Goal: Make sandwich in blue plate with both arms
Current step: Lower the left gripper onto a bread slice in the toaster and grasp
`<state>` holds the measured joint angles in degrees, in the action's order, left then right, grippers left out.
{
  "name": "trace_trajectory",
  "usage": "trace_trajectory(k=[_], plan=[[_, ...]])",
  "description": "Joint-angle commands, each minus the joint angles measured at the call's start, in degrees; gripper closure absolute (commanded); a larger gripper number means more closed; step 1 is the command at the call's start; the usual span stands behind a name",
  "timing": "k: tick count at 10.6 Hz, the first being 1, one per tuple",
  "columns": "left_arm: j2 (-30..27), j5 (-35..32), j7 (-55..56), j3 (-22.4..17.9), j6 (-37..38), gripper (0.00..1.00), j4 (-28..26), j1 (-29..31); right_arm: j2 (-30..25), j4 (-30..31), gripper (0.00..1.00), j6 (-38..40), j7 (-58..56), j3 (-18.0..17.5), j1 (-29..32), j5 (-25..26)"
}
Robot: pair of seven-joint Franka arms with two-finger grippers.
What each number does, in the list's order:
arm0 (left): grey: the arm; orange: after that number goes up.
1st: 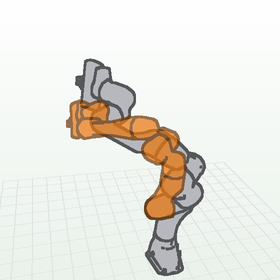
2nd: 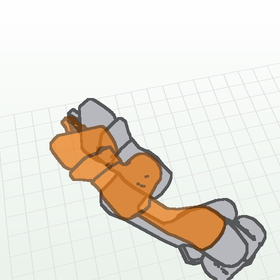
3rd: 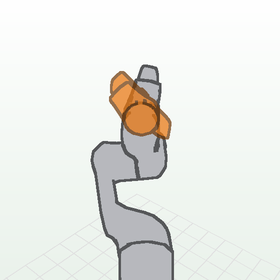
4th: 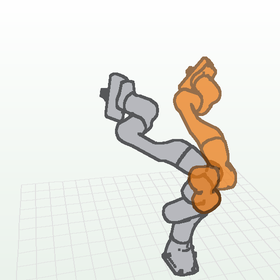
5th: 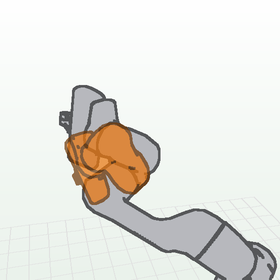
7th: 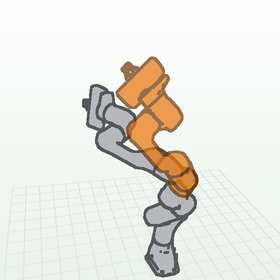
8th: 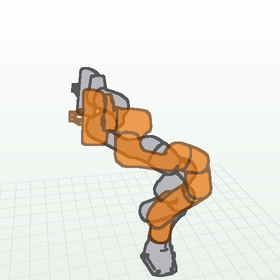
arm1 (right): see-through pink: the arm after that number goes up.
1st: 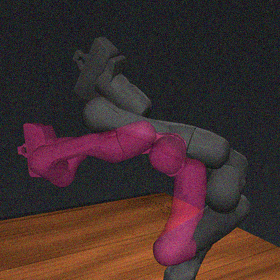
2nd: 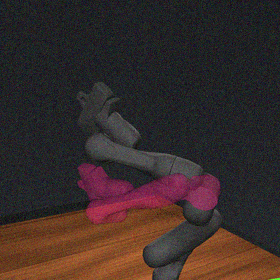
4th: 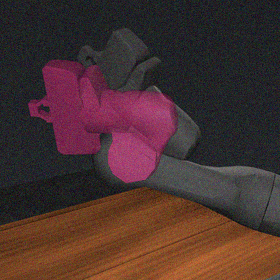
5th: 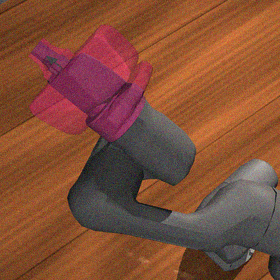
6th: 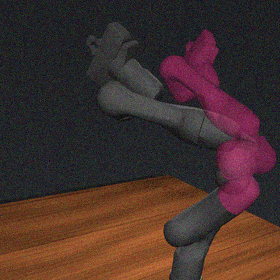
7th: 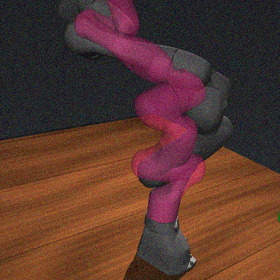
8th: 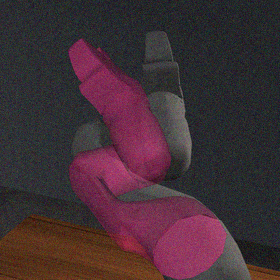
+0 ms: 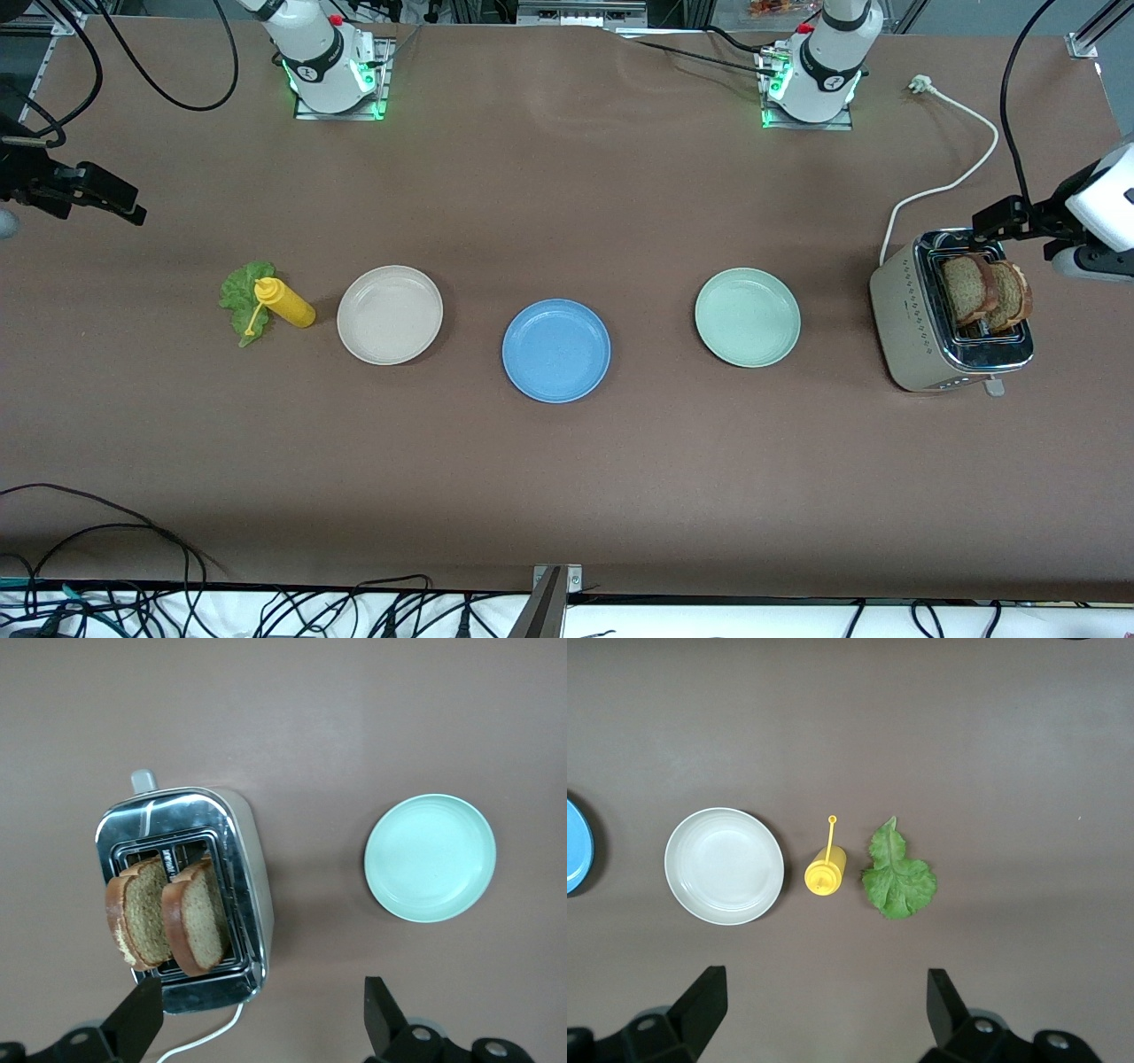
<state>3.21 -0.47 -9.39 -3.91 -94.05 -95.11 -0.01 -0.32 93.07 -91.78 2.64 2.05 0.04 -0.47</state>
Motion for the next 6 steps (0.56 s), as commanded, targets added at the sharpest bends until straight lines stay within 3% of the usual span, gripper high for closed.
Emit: trace_trajectory(k=[1,6], plan=[[-0.05,-0.68,-5.53,-3.64,-6.22,0.00,-5.16,-0.17,0.15,-0.87,0.00,0.20,-0.18,-0.12,0.31,-0.50],[2.41,-0.58,-7.31,-5.50,-13.95,0.00,-11.67,0.19,0.15,-0.87,0.00,0.20,-0.18,-0.12,0.31,-0.50]])
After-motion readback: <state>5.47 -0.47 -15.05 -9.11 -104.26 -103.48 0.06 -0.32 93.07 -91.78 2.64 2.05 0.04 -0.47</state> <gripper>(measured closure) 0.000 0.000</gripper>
